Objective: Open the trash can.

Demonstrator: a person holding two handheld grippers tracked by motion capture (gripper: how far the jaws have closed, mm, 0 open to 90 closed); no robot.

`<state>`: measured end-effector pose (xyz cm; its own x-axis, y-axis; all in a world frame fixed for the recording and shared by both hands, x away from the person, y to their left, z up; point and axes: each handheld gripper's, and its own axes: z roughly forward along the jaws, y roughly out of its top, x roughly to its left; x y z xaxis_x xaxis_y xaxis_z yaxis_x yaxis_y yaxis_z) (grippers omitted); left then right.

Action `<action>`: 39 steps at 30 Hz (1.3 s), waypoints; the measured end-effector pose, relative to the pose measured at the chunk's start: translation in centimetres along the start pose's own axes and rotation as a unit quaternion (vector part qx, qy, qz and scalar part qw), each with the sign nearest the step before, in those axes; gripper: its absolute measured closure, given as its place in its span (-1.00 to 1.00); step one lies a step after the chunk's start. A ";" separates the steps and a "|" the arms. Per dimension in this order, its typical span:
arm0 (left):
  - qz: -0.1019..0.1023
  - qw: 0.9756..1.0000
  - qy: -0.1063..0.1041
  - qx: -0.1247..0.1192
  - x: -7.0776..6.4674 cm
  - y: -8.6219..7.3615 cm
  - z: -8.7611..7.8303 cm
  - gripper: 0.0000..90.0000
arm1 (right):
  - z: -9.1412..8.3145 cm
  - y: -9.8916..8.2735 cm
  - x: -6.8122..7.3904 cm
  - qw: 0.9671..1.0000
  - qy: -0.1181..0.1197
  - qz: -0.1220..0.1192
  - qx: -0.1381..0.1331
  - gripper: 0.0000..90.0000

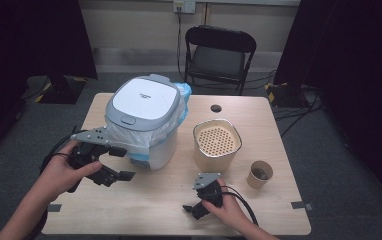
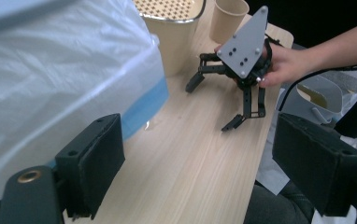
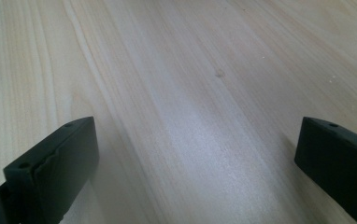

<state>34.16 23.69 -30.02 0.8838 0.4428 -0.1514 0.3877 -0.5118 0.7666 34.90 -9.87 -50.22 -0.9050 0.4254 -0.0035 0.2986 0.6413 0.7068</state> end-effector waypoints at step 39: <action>0.013 0.999 0.040 -0.017 2.9 6.2 -1.2 -0.64 | 0.0 0.0 0.0 1.000 0.001 0.002 0.002 -1.00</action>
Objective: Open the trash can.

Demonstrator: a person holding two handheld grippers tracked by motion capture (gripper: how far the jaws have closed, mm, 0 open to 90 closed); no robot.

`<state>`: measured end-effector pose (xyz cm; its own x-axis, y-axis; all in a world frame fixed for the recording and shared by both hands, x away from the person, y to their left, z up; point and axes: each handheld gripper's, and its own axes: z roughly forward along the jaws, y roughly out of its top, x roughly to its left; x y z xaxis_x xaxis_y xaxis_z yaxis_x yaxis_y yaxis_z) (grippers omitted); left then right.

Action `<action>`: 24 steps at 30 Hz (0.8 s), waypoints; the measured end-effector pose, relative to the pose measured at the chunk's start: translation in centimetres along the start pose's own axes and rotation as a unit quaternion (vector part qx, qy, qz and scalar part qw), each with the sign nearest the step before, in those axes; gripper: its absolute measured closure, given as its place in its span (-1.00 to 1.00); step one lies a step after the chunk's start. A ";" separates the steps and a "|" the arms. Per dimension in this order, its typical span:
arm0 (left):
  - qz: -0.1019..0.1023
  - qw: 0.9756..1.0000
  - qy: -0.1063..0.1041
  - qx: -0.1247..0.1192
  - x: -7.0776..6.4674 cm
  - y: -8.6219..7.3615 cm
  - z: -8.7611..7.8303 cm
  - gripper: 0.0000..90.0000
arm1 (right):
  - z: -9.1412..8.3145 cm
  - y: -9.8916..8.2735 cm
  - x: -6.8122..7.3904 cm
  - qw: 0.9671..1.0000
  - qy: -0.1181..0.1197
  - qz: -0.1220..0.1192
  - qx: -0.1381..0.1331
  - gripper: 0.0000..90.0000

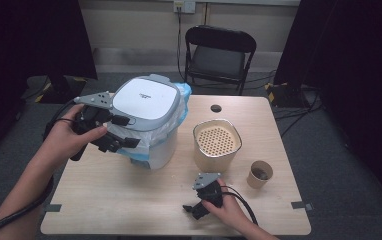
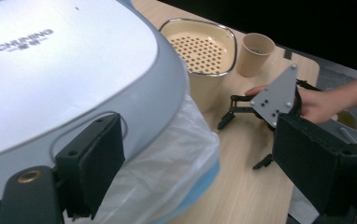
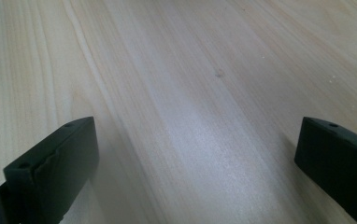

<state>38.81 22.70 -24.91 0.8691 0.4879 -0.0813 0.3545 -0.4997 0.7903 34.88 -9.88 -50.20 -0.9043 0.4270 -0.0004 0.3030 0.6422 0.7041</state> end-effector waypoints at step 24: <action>0.011 1.000 0.019 0.009 1.2 0.3 1.2 -0.64 | 0.0 0.0 0.0 1.000 -0.001 -0.002 -0.001 -1.00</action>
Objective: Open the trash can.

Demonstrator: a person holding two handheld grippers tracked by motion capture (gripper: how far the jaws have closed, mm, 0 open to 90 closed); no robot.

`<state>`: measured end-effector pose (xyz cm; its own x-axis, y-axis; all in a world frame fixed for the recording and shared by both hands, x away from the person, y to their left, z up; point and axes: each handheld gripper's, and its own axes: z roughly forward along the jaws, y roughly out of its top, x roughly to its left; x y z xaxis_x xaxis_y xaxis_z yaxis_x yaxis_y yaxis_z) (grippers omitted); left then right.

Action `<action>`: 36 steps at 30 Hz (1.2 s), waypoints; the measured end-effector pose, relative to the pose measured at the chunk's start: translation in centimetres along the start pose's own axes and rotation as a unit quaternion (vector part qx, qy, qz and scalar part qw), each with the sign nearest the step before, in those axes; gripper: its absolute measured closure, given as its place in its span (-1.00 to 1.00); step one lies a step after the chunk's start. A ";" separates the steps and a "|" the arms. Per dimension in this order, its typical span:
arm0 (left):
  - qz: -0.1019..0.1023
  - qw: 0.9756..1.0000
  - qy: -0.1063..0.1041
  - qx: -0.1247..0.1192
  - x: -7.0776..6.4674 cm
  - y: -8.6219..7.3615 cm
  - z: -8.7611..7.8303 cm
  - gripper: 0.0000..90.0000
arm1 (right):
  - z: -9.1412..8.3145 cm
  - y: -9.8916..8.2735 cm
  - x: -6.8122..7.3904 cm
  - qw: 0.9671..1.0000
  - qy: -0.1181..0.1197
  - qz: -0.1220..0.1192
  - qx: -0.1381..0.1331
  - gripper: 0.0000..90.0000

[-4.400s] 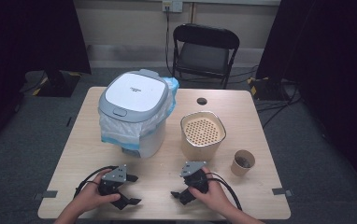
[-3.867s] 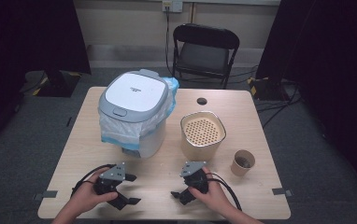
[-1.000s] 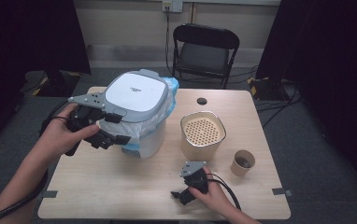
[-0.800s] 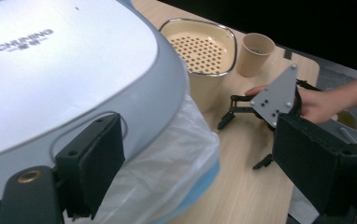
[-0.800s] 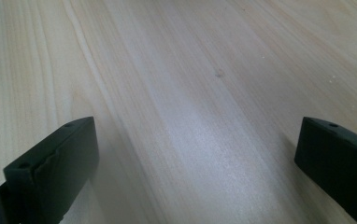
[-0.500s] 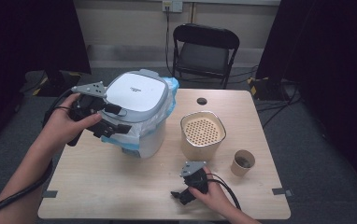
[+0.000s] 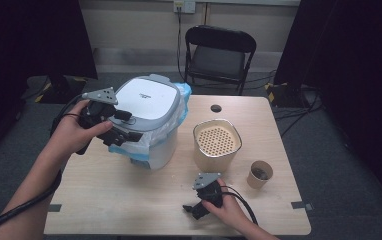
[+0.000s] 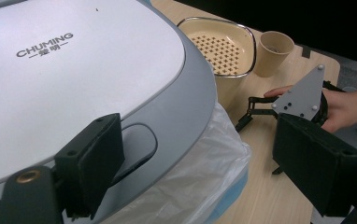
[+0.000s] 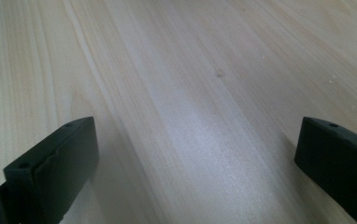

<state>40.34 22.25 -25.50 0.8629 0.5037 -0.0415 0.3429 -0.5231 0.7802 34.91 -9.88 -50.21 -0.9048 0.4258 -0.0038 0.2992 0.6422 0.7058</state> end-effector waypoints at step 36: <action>-0.016 1.000 -0.007 0.001 -0.2 -0.5 -0.4 -0.63 | 0.0 0.0 0.0 1.000 0.000 0.000 0.000 -1.00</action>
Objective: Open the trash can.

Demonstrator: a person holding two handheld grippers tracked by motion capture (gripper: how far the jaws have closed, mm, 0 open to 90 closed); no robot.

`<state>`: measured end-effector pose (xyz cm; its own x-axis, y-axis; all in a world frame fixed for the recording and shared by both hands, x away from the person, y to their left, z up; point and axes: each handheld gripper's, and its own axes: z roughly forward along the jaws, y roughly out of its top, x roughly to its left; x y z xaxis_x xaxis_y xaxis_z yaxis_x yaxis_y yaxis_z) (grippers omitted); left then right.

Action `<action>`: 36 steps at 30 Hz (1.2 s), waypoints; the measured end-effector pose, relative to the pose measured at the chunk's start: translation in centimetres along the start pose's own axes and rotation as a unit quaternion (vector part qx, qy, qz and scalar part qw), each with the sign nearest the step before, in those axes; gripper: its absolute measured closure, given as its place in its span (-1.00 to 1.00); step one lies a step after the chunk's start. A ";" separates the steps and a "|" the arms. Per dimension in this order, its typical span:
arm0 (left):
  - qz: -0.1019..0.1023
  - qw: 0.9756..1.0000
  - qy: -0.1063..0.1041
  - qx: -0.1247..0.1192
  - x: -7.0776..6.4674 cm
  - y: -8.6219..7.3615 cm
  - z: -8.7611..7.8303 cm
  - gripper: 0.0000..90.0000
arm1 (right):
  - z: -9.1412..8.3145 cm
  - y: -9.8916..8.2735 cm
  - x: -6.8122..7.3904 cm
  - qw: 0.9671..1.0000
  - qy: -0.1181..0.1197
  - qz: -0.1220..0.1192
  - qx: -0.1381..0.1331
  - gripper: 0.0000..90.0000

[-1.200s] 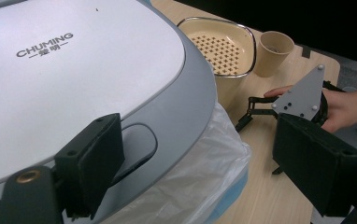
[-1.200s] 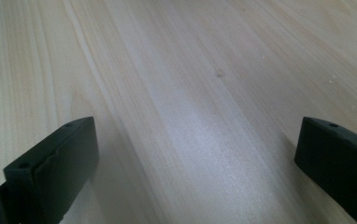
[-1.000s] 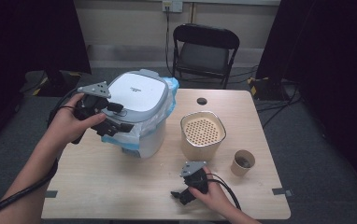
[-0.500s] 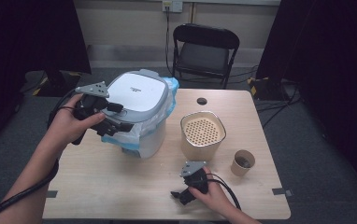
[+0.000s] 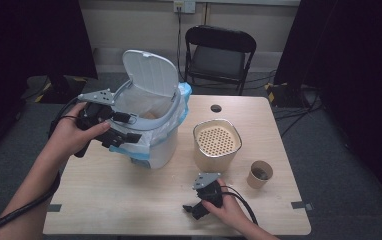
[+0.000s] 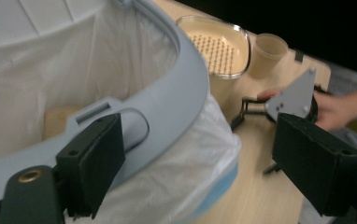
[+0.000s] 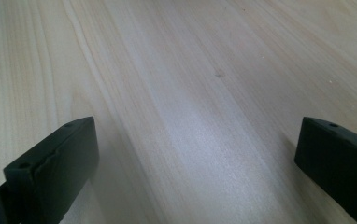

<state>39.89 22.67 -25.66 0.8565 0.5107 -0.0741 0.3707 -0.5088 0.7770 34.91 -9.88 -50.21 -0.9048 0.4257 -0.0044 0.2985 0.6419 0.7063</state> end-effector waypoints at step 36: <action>0.038 0.995 -0.085 -0.044 -5.3 -4.8 5.3 -0.65 | 0.0 0.0 0.0 1.000 0.000 0.000 0.001 -1.00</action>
<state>35.51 18.68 -32.31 0.9317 0.3454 -0.1126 0.2771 -0.4752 0.8351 34.91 -9.89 -50.20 -0.9053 0.4248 -0.0046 0.2983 0.6433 0.7051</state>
